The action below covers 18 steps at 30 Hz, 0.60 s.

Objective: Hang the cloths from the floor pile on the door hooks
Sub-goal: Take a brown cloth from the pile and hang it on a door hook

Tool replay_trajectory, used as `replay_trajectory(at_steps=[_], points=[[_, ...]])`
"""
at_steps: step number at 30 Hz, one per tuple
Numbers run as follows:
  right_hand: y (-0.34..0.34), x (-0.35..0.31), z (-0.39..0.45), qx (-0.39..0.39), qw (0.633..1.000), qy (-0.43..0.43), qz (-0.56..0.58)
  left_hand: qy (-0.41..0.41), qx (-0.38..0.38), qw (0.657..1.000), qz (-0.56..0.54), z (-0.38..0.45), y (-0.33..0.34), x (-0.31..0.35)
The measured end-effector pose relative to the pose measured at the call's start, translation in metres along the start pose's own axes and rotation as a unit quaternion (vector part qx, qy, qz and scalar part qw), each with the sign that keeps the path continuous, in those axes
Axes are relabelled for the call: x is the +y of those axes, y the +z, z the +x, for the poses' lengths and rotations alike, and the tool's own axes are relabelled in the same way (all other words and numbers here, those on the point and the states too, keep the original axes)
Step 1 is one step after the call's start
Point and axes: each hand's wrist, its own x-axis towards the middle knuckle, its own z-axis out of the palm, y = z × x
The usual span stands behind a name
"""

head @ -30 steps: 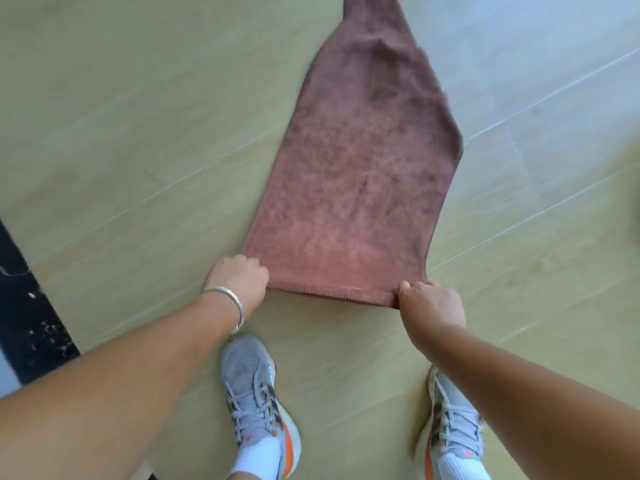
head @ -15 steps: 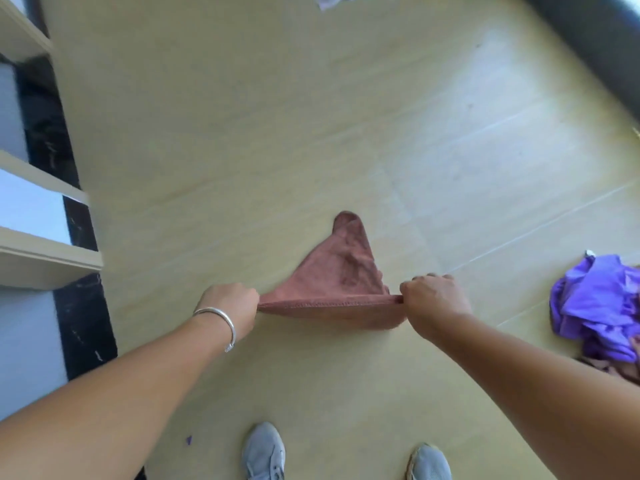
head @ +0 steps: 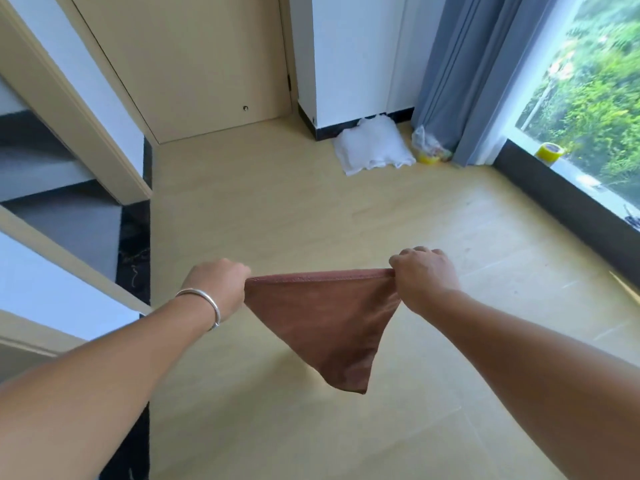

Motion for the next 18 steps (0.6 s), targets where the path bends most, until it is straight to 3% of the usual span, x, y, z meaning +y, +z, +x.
replay_trajectory(at_steps=[6, 12, 18], points=[[-0.026, 0.001, -0.003, 0.039, 0.995, -0.083, 0.028, -0.048, 0.073, 0.993, -0.078, -0.072, -0.018, -0.009], [0.018, 0.012, -0.069, 0.007, 0.983, -0.166, 0.073, -0.094, 0.098, 0.979, -0.151, -0.156, 0.044, 0.039], [0.117, 0.028, -0.156, -0.08, 0.975, -0.195, 0.064, -0.113, 0.013, 0.976, -0.186, -0.217, 0.158, 0.122]])
